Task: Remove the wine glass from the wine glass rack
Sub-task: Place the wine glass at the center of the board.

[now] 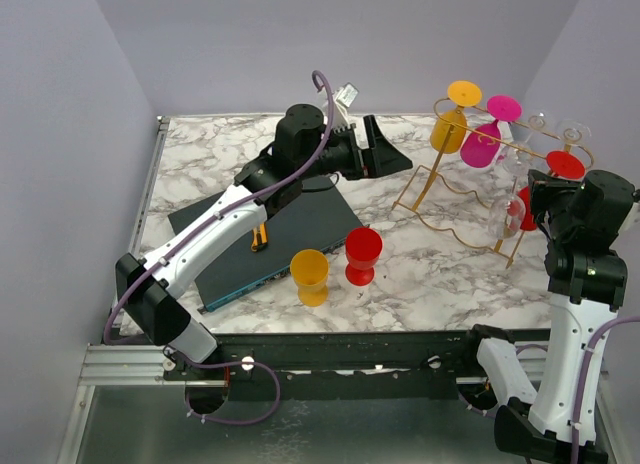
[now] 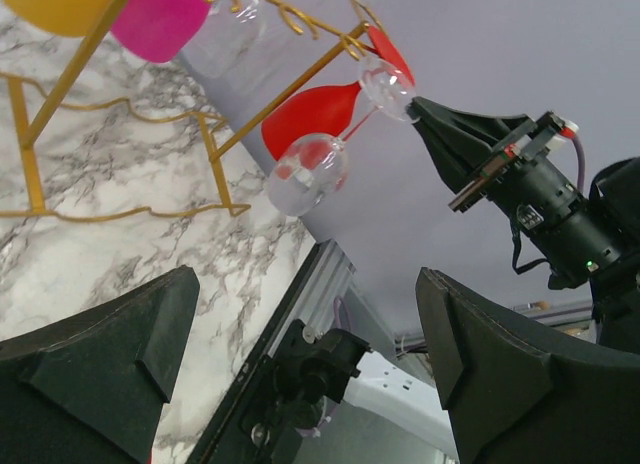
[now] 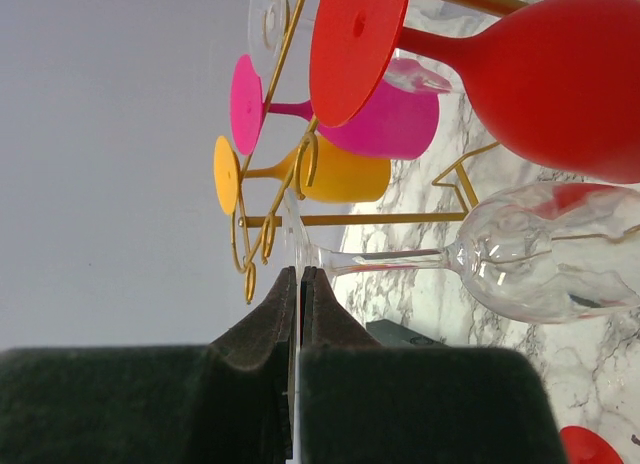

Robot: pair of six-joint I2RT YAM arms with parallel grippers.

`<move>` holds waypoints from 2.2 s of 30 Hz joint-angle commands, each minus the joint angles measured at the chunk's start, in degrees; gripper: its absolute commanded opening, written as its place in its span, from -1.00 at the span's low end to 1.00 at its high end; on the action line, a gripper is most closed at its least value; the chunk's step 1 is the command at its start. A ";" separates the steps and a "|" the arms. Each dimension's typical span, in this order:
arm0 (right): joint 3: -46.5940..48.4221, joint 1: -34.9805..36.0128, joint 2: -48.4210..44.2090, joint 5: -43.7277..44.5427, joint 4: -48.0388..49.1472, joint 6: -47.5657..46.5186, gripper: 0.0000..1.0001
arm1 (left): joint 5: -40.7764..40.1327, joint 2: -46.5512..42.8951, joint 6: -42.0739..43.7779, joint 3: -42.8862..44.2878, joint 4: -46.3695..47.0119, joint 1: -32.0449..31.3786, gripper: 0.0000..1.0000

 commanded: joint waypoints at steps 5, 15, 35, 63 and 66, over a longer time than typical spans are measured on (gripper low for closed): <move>0.34 -0.35 0.52 -9.88 3.07 -1.18 -0.99 | -3.75 -0.10 12.50 -5.87 18.49 -5.12 0.97; -1.69 -0.35 1.22 -18.04 6.46 -0.44 -0.99 | -6.66 1.84 20.82 -14.38 36.11 -7.51 0.93; 0.87 -0.25 3.69 -31.40 10.66 1.40 -0.99 | -7.06 15.35 26.91 -13.85 56.73 -11.49 0.64; 3.27 4.22 7.39 -37.17 14.37 2.83 -0.99 | -11.81 20.05 27.37 -10.21 63.22 -12.37 0.54; 3.17 6.41 7.68 -35.84 14.72 2.91 -0.99 | -12.25 20.05 27.68 -10.11 63.31 -12.37 0.54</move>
